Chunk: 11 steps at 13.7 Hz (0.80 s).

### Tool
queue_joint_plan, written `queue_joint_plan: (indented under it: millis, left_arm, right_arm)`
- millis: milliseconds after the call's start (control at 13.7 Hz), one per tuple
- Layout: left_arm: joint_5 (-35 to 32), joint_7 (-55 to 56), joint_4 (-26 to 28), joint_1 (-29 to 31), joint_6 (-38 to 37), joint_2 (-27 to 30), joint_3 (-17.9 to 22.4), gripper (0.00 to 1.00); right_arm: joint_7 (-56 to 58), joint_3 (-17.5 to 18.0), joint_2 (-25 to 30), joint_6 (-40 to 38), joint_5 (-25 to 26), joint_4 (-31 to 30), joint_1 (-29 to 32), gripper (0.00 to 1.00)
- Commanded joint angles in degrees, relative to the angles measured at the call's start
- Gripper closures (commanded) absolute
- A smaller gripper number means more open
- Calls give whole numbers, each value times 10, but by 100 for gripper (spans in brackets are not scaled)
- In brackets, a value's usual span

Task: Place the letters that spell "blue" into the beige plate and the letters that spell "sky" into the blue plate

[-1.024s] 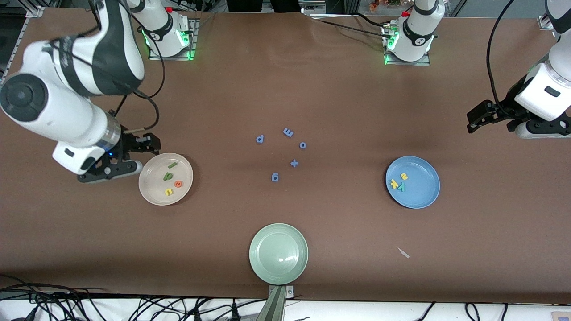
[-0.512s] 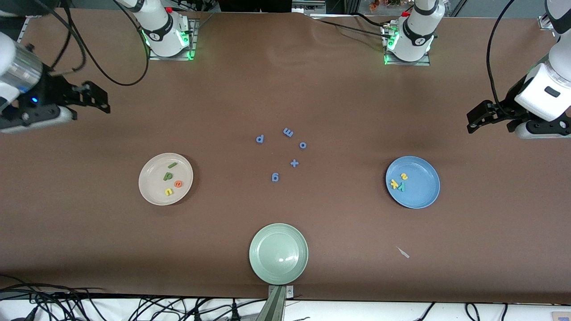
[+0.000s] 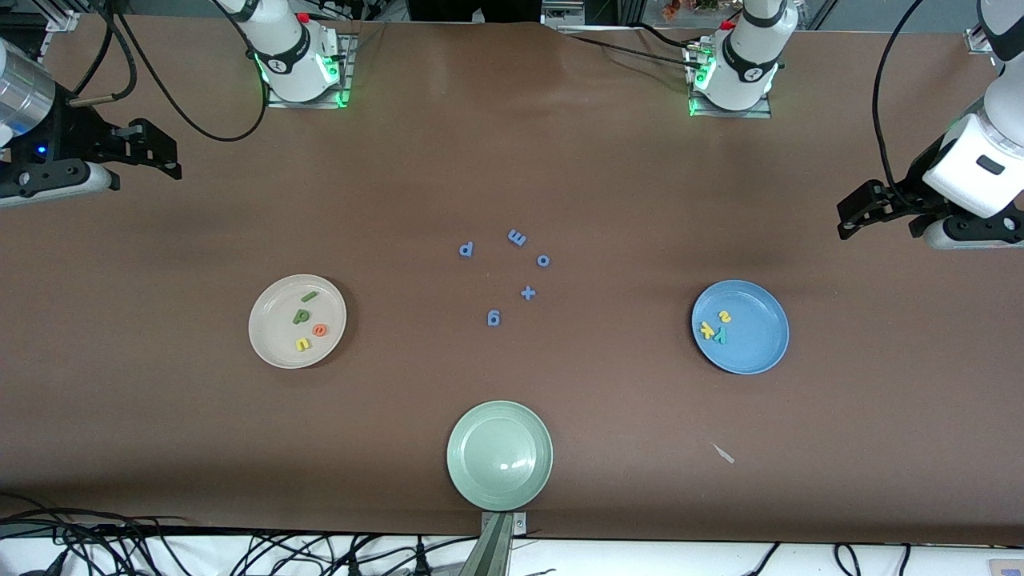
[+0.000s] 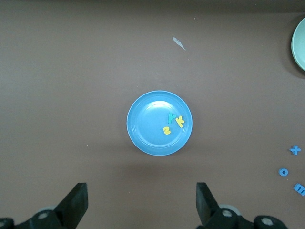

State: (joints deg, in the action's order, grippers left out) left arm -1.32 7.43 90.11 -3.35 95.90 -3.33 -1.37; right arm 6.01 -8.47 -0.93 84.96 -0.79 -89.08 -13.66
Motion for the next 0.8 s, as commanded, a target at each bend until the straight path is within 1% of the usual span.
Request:
queue_joint_plan:
  millis: [0,585,732]
  left_arm:
    - [0,-9,-16,1,-11,-6,1,0]
    - [0,-9,-16,1,-11,-6,1,0]
    - [0,-9,-16,1,-11,-7,1,0]
  right_arm:
    - [-5,11,-1,4,11,3,8,15]
    - [-6,10,-1,1,31,7,9,13]
    - [-2,0,0,-13,30,8,10,13]
